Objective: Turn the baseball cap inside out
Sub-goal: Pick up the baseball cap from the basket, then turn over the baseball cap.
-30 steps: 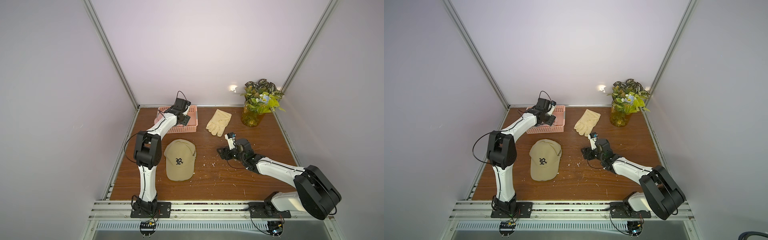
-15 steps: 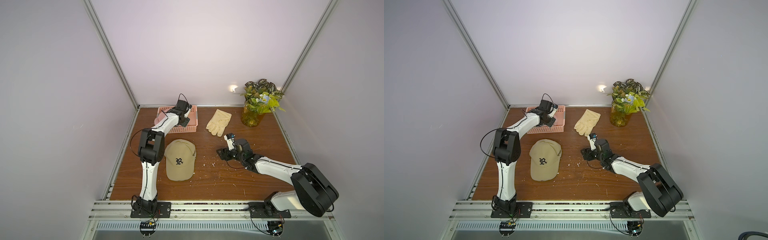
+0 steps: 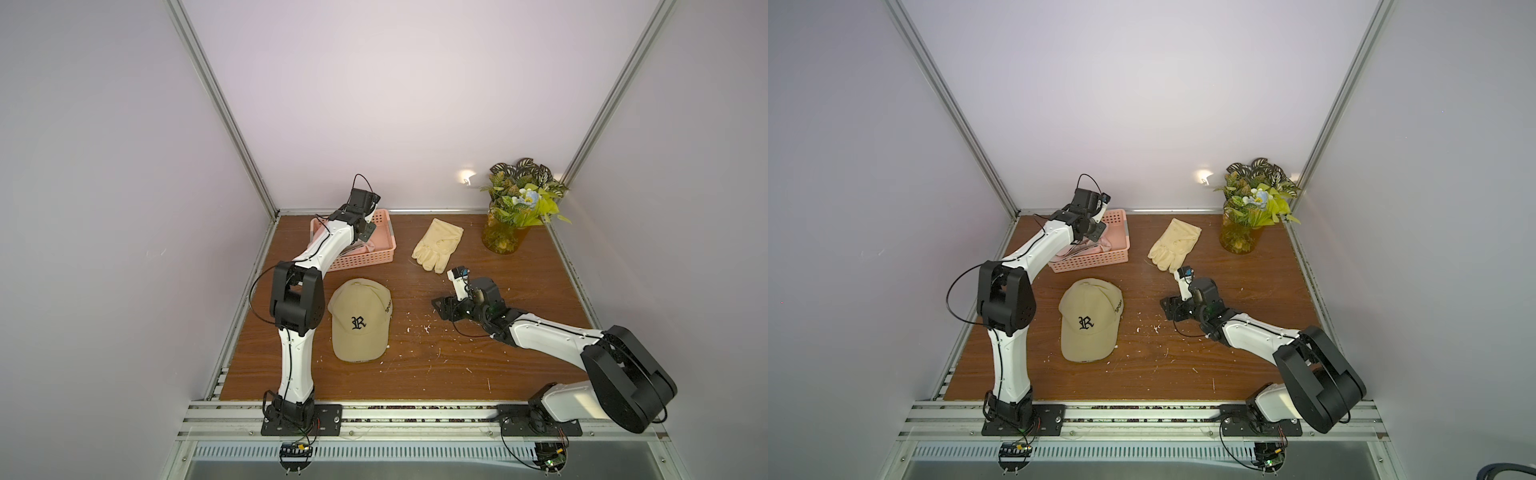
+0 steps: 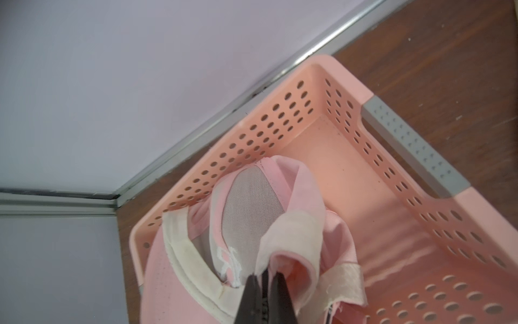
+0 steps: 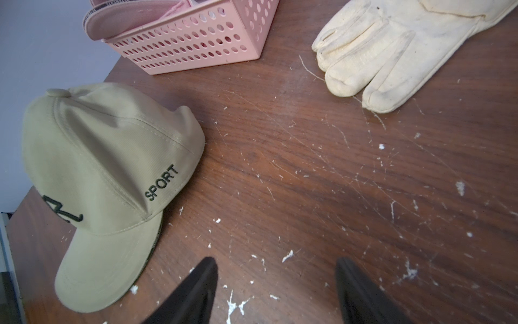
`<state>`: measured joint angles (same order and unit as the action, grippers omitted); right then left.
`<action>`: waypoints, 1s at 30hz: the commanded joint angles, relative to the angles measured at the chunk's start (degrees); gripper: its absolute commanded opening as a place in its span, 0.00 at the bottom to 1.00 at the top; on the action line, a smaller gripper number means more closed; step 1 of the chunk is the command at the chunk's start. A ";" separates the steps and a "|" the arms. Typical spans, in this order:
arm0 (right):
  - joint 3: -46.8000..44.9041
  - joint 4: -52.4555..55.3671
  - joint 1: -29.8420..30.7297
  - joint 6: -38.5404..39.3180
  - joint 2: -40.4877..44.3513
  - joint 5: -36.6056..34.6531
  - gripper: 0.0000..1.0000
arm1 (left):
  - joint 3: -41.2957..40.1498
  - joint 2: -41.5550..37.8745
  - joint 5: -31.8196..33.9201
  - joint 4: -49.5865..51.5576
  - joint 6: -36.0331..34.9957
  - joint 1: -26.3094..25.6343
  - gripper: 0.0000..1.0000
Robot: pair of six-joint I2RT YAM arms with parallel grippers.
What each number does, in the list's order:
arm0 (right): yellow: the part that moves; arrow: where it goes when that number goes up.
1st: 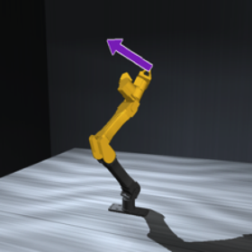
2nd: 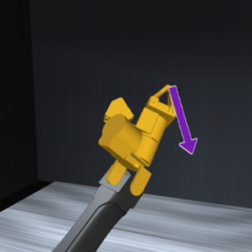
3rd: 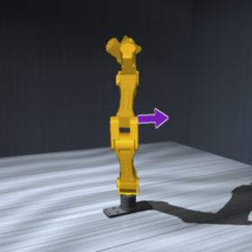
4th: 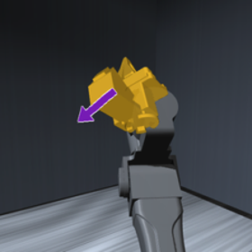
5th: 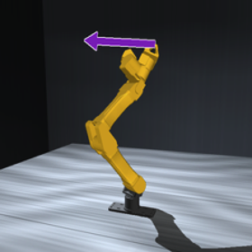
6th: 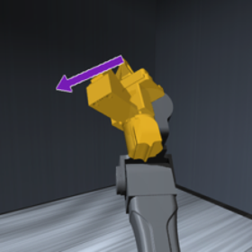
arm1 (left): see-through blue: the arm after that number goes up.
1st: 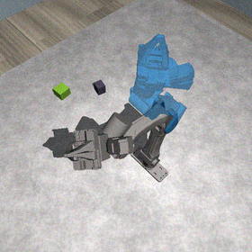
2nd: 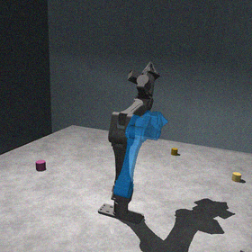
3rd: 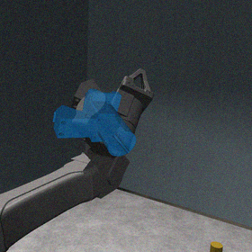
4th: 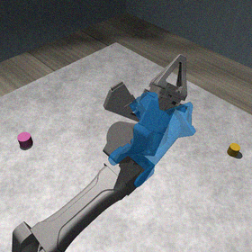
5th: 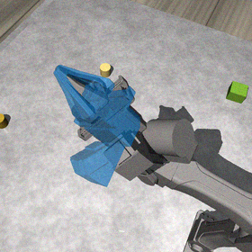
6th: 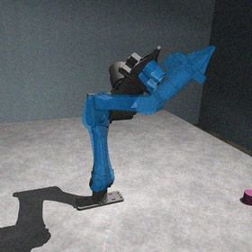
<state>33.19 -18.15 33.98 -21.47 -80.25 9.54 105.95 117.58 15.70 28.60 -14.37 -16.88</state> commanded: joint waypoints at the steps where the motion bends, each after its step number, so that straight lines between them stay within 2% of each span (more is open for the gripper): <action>1: 1.02 -1.72 -0.14 -0.55 2.37 0.15 0.72 | 1.25 -6.44 6.59 -3.28 1.84 -0.99 0.00; 4: 0.90 -1.48 -0.21 -0.34 3.55 -1.01 0.72 | 0.95 -10.18 7.41 -5.11 2.24 -2.04 0.00; 9: 1.38 -0.19 -0.27 0.44 6.37 -2.86 0.73 | 0.59 -15.53 3.77 -5.11 1.47 -5.44 0.00; 12: 2.47 2.13 -0.29 1.88 9.30 -4.39 0.73 | -0.53 -19.28 -4.43 -4.46 3.31 -7.66 0.00; 16: 4.31 4.86 -0.27 5.67 14.62 -6.49 0.73 | -1.70 -22.92 -19.45 -3.26 8.90 -9.80 0.00; 19: 4.35 4.09 -0.24 9.48 19.47 -7.54 0.75 | -3.93 -24.24 -28.06 -3.20 13.41 -11.36 0.00; 25: 2.00 0.49 -0.14 17.21 29.14 -8.80 0.75 | -10.36 -24.88 -31.98 -3.29 17.16 -18.53 0.00; 30: 1.12 0.28 -0.14 22.62 32.16 -7.94 0.76 | -14.40 -22.89 -37.06 -4.87 23.64 -21.34 0.00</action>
<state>35.03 -15.97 33.93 -4.21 -48.82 1.80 92.79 94.19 -16.10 25.15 4.40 -37.08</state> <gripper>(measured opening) 0.763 0.056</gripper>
